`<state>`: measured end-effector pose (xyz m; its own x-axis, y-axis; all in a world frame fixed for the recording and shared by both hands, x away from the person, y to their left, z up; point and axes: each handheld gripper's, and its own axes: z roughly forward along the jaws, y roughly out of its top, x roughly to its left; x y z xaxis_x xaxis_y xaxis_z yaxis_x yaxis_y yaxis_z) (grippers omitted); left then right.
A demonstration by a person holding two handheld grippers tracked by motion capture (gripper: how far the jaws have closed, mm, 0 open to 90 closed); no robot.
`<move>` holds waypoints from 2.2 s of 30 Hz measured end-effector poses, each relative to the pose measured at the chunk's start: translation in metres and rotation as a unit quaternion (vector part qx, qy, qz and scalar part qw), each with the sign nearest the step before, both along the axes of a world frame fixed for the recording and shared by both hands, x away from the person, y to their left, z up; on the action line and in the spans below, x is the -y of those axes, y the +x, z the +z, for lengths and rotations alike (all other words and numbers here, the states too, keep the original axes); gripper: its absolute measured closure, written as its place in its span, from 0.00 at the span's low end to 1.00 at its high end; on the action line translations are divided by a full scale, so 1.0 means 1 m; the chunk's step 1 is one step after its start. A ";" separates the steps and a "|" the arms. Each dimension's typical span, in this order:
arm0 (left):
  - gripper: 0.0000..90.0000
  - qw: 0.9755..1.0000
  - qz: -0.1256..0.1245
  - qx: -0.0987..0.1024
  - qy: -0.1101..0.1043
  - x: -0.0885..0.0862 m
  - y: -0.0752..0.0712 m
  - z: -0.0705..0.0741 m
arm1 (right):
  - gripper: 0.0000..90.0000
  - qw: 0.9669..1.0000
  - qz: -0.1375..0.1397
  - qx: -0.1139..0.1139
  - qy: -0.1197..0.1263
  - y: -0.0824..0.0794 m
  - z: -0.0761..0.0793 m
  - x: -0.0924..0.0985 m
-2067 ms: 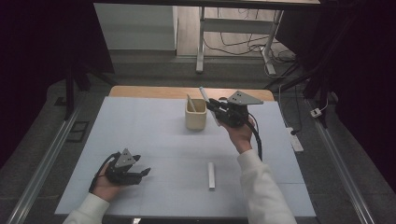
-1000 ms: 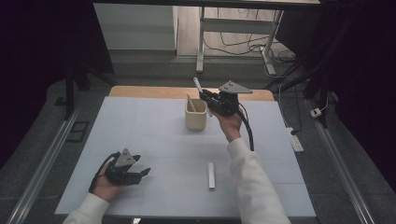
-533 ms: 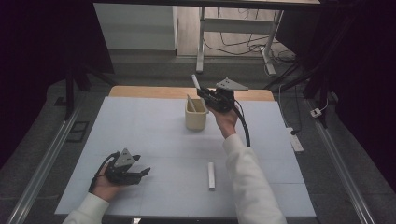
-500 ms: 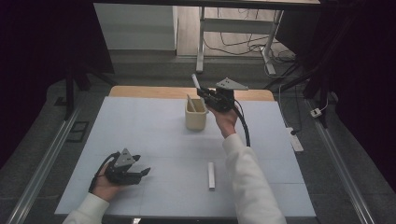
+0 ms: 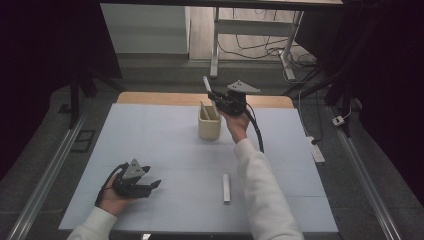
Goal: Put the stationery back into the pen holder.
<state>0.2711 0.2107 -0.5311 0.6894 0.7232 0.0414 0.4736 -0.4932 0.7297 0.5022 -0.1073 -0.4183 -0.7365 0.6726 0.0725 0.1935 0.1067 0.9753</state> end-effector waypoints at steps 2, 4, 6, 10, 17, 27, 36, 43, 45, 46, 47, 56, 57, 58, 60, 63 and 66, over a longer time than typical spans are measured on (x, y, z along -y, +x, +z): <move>0.38 1.000 0.000 0.001 0.001 0.000 0.000 0.000 | 0.87 1.000 -0.002 0.000 0.005 0.002 -0.001 0.000; 0.38 1.000 0.000 0.001 0.001 0.000 0.000 0.000 | 0.87 1.000 -0.002 -0.002 0.013 0.004 -0.002 0.001; 0.38 1.000 0.000 0.001 0.001 0.000 0.000 0.000 | 0.87 1.000 -0.001 -0.002 0.019 0.006 -0.003 0.001; 0.38 1.000 -0.001 0.001 0.001 0.001 0.000 0.000 | 0.87 0.999 -0.002 -0.009 0.038 0.008 -0.007 0.000; 0.38 1.000 0.000 0.001 0.001 0.000 0.000 0.000 | 0.74 1.000 -0.015 -0.013 0.014 0.009 -0.015 -0.005; 0.38 1.000 0.000 0.000 0.002 0.000 0.000 0.000 | 0.62 0.999 -0.017 -0.044 -0.019 0.000 -0.012 -0.001; 0.38 1.000 0.001 0.000 0.001 -0.001 0.000 0.000 | 0.60 0.997 -0.005 -0.057 -0.061 -0.021 -0.009 0.011; 0.38 1.000 0.002 0.000 0.001 0.000 0.000 0.000 | 0.58 0.994 0.006 -0.075 -0.082 -0.038 -0.012 0.027; 0.38 1.000 0.001 0.000 0.002 0.000 -0.001 0.000 | 0.57 0.992 0.007 -0.084 -0.089 -0.043 -0.013 0.032; 0.38 1.000 0.001 0.001 0.003 0.000 -0.001 0.000 | 0.57 0.992 0.006 -0.087 -0.091 -0.046 -0.014 0.034; 0.38 1.000 0.002 0.001 0.003 0.000 -0.001 0.000 | 0.57 0.991 0.006 -0.091 -0.094 -0.050 -0.014 0.036; 0.38 1.000 0.000 0.001 0.003 0.001 -0.001 0.000 | 0.57 0.987 0.021 -0.106 -0.121 -0.083 -0.013 0.054; 0.38 1.000 0.001 0.001 0.003 0.001 -0.001 0.000 | 0.57 0.987 0.023 -0.107 -0.121 -0.086 -0.013 0.056; 0.38 1.000 0.001 0.001 0.003 0.001 -0.001 0.000 | 0.57 0.986 0.022 -0.109 -0.124 -0.090 -0.013 0.058; 0.38 1.000 0.001 0.001 0.004 0.001 -0.001 0.000 | 0.56 0.985 0.024 -0.111 -0.128 -0.096 -0.014 0.060; 0.38 1.000 0.001 0.002 0.003 0.001 -0.002 0.000 | 0.56 0.983 0.025 -0.114 -0.143 -0.104 -0.018 0.063; 0.38 1.000 0.002 0.002 0.003 0.001 -0.002 0.001 | 0.56 0.979 0.021 -0.120 -0.161 -0.111 -0.022 0.064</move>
